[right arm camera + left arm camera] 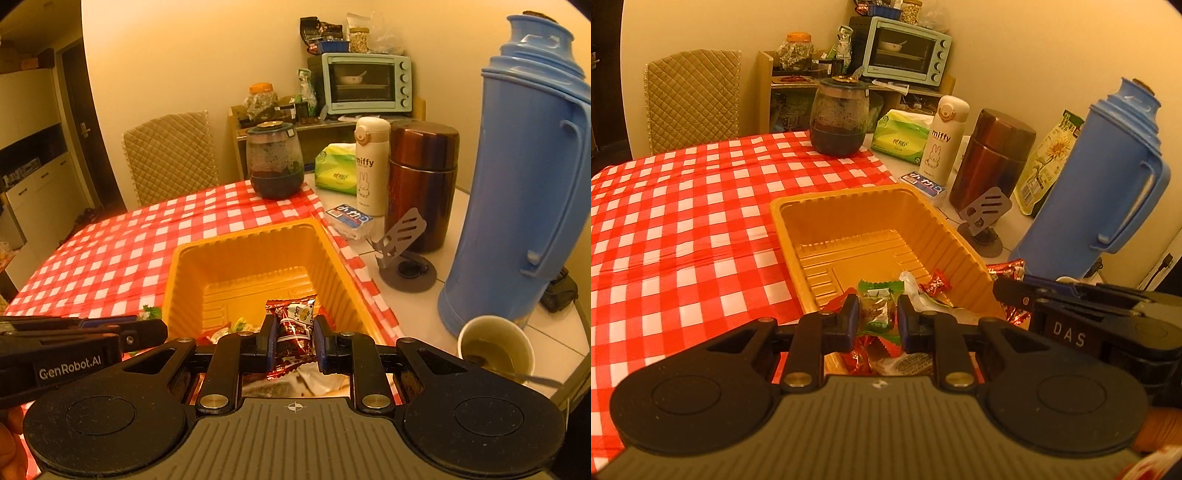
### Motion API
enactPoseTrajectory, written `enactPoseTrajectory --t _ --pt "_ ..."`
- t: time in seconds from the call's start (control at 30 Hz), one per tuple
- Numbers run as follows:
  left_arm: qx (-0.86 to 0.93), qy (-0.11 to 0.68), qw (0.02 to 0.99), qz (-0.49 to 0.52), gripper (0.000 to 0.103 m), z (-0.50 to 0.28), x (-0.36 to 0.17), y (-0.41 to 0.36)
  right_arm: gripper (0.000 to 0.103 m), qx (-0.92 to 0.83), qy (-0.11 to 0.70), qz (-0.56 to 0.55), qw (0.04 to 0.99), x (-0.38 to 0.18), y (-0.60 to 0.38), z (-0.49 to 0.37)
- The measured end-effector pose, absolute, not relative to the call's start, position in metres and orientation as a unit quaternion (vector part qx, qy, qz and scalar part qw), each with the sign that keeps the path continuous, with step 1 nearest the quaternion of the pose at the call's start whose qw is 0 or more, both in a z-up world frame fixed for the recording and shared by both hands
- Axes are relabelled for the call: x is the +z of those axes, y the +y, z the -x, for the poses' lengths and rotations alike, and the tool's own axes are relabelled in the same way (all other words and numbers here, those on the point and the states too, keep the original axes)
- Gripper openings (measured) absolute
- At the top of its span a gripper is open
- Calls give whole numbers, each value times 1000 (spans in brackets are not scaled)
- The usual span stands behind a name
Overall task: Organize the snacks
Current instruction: 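Open both grippers to drop the green and red-silver candies into the tray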
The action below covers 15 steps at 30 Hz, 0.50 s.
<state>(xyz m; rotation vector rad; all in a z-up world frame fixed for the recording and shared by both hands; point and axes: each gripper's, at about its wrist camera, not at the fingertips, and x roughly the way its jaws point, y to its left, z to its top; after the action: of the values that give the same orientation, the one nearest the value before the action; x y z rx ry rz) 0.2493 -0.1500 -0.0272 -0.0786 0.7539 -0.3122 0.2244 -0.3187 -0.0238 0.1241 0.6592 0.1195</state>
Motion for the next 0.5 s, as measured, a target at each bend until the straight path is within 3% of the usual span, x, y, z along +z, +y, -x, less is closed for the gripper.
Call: enactPoseTrajectory --t 0.43,0.5 --pt "-169 382 908 38 20 -280 -57 -159 21 54 337 -63 938 -40 -325 -251" --pt "-163 378 911 33 32 -280 -57 -158 21 54 339 -64 937 -41 -325 -253"
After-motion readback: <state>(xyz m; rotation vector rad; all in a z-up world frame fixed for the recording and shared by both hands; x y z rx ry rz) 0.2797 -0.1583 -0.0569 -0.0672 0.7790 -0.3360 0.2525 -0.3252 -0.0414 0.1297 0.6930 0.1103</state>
